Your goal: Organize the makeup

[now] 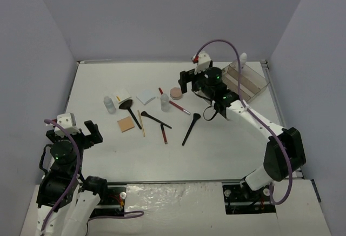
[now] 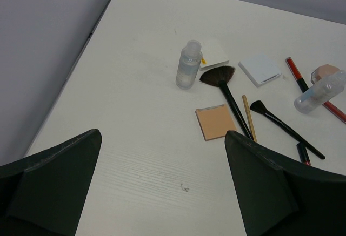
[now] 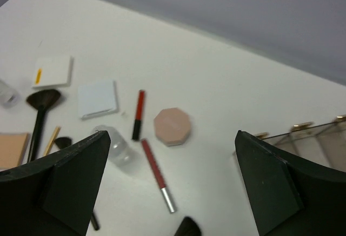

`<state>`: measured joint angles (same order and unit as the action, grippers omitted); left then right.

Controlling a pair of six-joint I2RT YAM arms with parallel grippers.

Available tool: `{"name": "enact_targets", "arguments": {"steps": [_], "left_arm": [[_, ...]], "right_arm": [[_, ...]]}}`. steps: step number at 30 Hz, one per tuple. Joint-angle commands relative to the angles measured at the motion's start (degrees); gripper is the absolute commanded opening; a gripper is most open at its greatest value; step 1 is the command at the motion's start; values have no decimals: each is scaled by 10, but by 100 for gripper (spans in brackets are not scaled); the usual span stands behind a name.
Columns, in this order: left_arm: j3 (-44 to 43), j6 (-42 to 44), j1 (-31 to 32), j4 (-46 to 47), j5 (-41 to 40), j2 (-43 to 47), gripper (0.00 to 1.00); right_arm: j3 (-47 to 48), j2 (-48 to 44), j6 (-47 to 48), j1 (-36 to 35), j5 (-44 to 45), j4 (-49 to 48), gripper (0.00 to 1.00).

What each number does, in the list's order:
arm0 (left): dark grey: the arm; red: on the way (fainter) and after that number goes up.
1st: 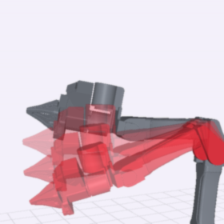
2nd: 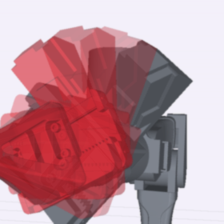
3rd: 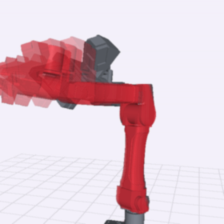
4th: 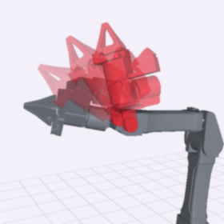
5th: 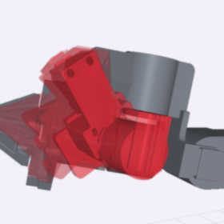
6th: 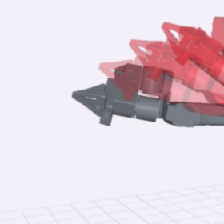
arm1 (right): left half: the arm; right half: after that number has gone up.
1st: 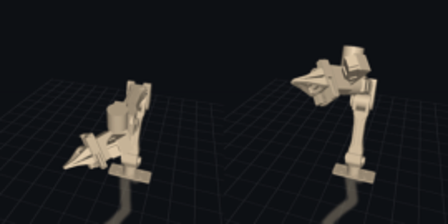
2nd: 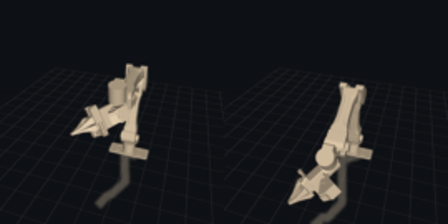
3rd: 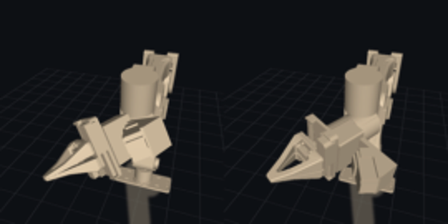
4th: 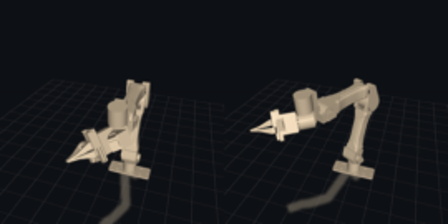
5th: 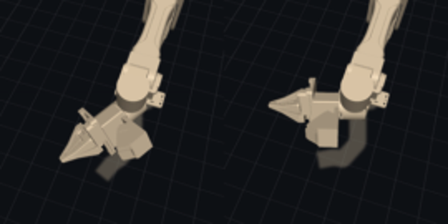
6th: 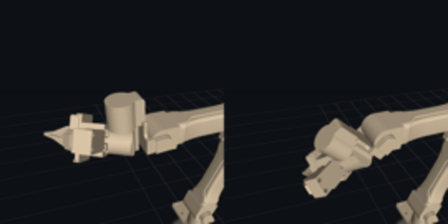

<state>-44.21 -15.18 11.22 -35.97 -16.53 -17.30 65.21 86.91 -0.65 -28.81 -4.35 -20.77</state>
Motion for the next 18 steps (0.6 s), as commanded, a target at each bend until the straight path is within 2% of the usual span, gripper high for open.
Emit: {"name": "enact_targets", "arguments": {"steps": [1,5,10,18], "left_arm": [[-11,0,-2,27,-7,-7,97],[-11,0,-3,26,-7,-8,97],[-12,-1,-3,25,-9,-8,97],[-11,-1,-3,26,-10,-9,97]], "right_arm": [[25,55,-14,-49,-10,-73,95],[40,121,-12,-80,-10,-106,91],[58,186,-19,-86,-15,-137,86],[70,230,-23,-97,-28,-151,78]]}}
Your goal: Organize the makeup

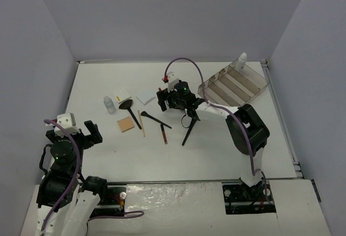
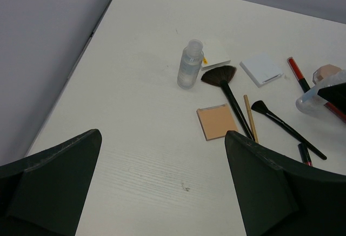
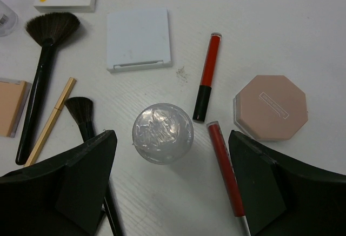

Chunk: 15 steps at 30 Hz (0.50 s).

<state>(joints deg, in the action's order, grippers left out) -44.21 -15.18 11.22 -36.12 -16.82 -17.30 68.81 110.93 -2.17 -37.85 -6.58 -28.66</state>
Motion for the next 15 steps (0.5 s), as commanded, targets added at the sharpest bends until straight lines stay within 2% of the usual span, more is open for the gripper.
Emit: {"name": "enact_targets", "arguments": {"steps": [1,10,15], "left_arm": [[-11,-1,-3,28,-6,-10,97],[-11,0,-3,28,-5,-11,97],[-11,-1,-3,28,-5,-12,97]], "right_arm": [[32,-8,-8,-7,-5,-74,77],[47,14,-6,-10,-7,-74,63],[50,19,-3,-13,-9,-65,61]]}}
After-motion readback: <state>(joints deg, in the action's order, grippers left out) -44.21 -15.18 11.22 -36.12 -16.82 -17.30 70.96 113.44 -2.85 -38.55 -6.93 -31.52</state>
